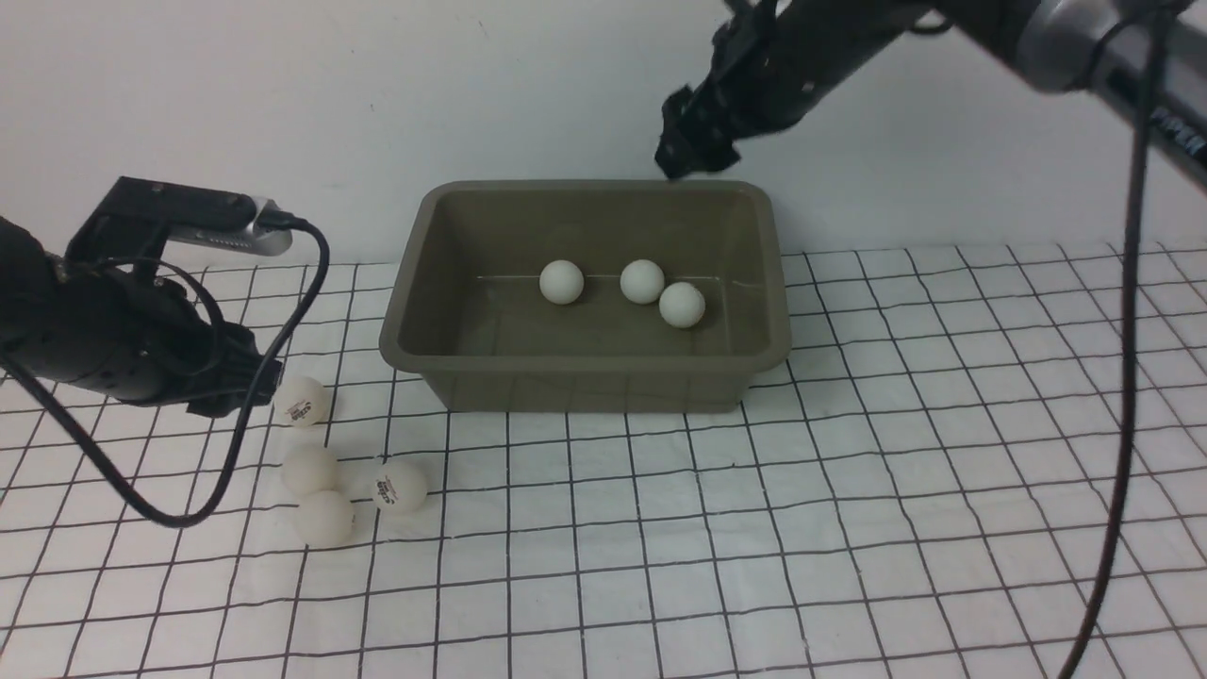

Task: Put the table tennis balls into the box on the white checkered tablecloth.
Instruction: 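Reach for and grasp a ping pong ball on the table beside the basket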

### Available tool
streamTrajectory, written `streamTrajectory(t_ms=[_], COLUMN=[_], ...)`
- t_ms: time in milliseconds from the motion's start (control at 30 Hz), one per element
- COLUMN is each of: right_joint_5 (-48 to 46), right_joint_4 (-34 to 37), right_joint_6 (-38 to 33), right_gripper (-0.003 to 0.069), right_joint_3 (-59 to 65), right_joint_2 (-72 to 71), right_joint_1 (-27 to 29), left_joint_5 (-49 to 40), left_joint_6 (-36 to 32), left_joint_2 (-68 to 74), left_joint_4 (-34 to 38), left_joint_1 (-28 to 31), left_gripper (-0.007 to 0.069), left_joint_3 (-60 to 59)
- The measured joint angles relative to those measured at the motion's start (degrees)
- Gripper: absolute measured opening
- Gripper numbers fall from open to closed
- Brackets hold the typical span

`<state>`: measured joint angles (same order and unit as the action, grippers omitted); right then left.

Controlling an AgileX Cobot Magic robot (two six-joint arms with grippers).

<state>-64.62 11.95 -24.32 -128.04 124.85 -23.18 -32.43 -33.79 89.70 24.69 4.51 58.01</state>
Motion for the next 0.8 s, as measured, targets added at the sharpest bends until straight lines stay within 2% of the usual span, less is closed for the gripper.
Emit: streamTrajectory(t_ms=[33, 67, 133, 300, 467, 800], right_joint_5=[0.00, -4.71, -6.27, -8.10, -8.74, -9.18], right_joint_4=[0.00, -3.82, -6.49, -14.12, -15.91, -16.07], right_joint_6=[0.00, 1.43, 2.61, 5.52, 6.33, 6.38], right_gripper=[0.0486, 0.0486, 0.0486, 0.0486, 0.0486, 0.0486], right_joint_3=[0.00, -7.30, -9.97, -11.48, -9.48, -6.91], right_joint_2=[0.00, -2.07, -4.26, -13.67, -24.52, -33.29], right_joint_1=[0.00, 0.00, 0.00, 0.00, 0.00, 0.00], left_joint_5=[0.00, -0.06, -0.06, -0.54, -1.80, -2.77], left_joint_6=[0.00, 0.12, 0.57, 0.75, 0.90, 1.12], left_joint_2=[0.32, 2.98, 5.19, 11.87, 15.91, 21.93], left_joint_4=[0.00, 0.00, 0.00, 0.00, 0.02, 0.07], left_joint_1=[0.00, 0.00, 0.00, 0.00, 0.00, 0.00], left_gripper=[0.0348, 0.0365, 0.0384, 0.0457, 0.0511, 0.0514], left_joint_3=[0.14, 1.33, 2.44, 7.62, 12.29, 16.44])
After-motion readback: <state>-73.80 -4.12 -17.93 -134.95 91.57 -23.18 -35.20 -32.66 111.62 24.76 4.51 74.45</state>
